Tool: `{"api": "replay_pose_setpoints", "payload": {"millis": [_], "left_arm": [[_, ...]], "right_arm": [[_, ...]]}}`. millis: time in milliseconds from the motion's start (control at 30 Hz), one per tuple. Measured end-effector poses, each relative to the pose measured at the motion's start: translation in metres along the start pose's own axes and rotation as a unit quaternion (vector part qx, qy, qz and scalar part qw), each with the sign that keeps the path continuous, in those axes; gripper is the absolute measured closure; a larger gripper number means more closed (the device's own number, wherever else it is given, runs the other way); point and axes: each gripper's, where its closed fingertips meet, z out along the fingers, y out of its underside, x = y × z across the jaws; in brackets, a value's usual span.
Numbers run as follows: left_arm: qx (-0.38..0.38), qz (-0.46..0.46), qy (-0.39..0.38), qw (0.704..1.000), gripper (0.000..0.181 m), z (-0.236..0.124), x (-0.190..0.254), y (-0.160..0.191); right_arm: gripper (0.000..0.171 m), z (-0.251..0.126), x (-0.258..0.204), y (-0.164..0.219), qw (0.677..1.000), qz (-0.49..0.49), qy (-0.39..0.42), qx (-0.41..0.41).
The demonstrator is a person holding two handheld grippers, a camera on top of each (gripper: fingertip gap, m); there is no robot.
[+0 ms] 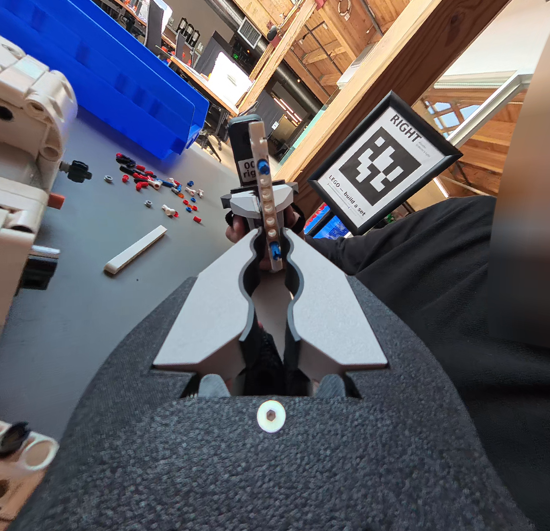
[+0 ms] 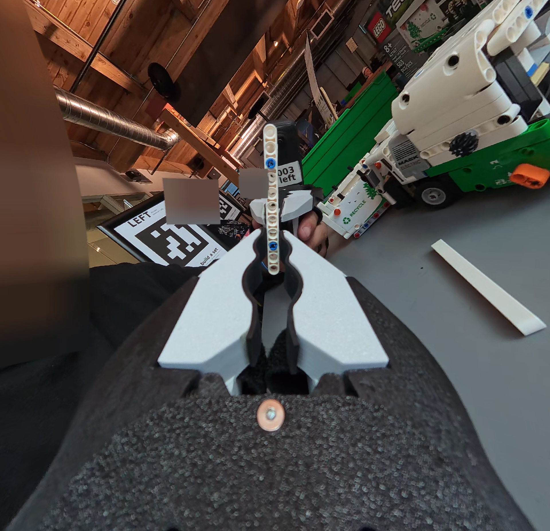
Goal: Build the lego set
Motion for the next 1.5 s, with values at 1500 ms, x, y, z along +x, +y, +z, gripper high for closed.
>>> {"api": "replay_pose_setpoints", "payload": {"millis": [1500], "left_arm": [[-0.003, 0.020, -0.023, 1.000, 0.177, -0.001, -0.004, 0.001]], "right_arm": [[0.166, -0.001, 0.000, 0.000, 0.998, -0.051, 0.030, 0.003]]}}
